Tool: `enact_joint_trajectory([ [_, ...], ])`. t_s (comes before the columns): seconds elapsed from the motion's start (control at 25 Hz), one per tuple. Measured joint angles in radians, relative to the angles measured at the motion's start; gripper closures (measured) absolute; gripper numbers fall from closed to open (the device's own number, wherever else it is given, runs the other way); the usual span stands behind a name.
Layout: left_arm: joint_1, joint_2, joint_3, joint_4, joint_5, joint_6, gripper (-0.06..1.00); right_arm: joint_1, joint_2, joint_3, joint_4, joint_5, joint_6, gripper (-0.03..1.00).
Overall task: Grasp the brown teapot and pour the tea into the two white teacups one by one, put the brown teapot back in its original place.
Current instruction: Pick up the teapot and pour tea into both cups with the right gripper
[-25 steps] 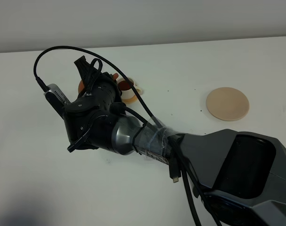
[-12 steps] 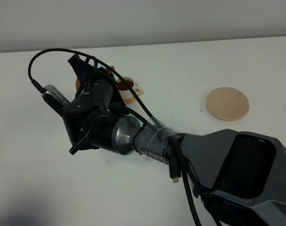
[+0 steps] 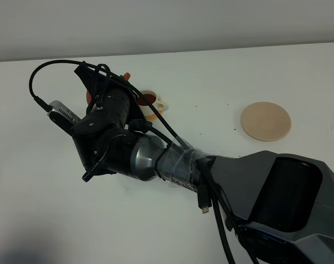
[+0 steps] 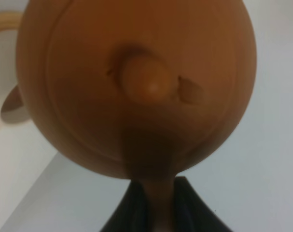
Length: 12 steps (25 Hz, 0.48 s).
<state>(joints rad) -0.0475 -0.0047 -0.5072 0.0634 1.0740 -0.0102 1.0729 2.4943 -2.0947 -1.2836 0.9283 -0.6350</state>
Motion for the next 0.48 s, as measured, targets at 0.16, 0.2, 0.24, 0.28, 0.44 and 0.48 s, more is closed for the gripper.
enact_joint_trajectory([
  [0.16, 0.000, 0.000, 0.000, 0.001, 0.000, 0.000, 0.49, 0.000, 0.000, 0.000, -0.021, -0.001, -0.012, 0.86],
  [0.2, 0.000, 0.000, 0.000, 0.001, 0.000, 0.000, 0.49, 0.000, 0.000, 0.000, -0.026, -0.001, -0.015, 0.86],
  [0.24, 0.000, 0.000, 0.000, 0.001, 0.000, 0.000, 0.49, 0.000, 0.000, 0.000, -0.028, -0.001, -0.018, 0.86],
  [0.28, 0.000, 0.000, 0.000, 0.001, 0.000, 0.000, 0.49, 0.000, 0.000, 0.000, -0.030, -0.001, -0.021, 0.86],
  [0.44, 0.000, 0.000, 0.000, 0.001, 0.000, 0.000, 0.49, 0.000, 0.000, 0.000, -0.035, -0.002, -0.038, 0.86],
  [0.48, 0.000, 0.000, 0.000, 0.001, 0.000, 0.000, 0.49, 0.000, 0.000, 0.000, -0.040, -0.002, -0.041, 0.86],
])
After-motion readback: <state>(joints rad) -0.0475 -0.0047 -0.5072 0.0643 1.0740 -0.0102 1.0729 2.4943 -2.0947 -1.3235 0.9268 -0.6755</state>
